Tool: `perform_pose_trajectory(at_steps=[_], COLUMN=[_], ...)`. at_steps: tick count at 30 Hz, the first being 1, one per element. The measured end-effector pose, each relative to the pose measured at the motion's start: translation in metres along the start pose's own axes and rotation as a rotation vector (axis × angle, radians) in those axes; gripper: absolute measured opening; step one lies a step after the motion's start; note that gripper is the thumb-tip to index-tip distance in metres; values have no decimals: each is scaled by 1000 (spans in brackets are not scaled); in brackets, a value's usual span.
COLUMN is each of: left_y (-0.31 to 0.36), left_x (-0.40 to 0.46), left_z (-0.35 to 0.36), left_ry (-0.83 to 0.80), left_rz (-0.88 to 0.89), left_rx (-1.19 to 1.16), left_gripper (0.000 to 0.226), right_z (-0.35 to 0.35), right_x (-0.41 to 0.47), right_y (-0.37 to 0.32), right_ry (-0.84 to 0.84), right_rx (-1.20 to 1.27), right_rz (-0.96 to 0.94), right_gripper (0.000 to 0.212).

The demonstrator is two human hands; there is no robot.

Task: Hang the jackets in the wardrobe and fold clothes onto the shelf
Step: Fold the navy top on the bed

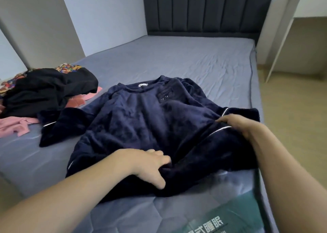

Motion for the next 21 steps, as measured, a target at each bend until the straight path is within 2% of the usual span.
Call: perform_pose_trajectory(at_steps=[1,3,6,9,11,12,14,16,19,21], left_y=[3,0,-16,-45,-64,-72,-88,-110,-151,-161], left_x=[4,8,9,6,1,-3,-10,-27,-69,-89], left_z=[7,3,-12,-17,-12,-7,5,12,31,55], left_ry=[-68,-46,81,235,252,239,202,243,378,338], left_rz=[-21,-64,-182,-441,-569,-601,-639,-764,-1084,-1125], left_rx=[26,-74,-203,4,57,20,-122,-233,-344,-584], left_gripper=[74,86,83,71,68,68,71,73,78,88], right_z=[5,6,-12,-26,-1,23,74,118,179,212], right_x=[3,14,25,17,2,-3,-14,-17,-15,-18], right_y=[12,18,8,13,17,16,-2,-24,-31,-18], right_ry=[-26,31,180,464,679,689,636,469,69,-62], right_rx=[-151,-398,-417,-560,-848,-1005,-1090,-1040,-997,-1057], right_rz=[27,3,-33,-161,-360,-478,-696,-818,-803,-785], right_gripper=[16,21,44,59,43,32,31,36,57,65])
Point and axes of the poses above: each hand's wrist, its own x-axis towards the middle knuckle, its own z-axis out of the palm, y = z × x, the point moved 5 cm from there along x, towards the middle knuckle, and after that the axes turned 8 degrees about x, right-handed, at the moved point
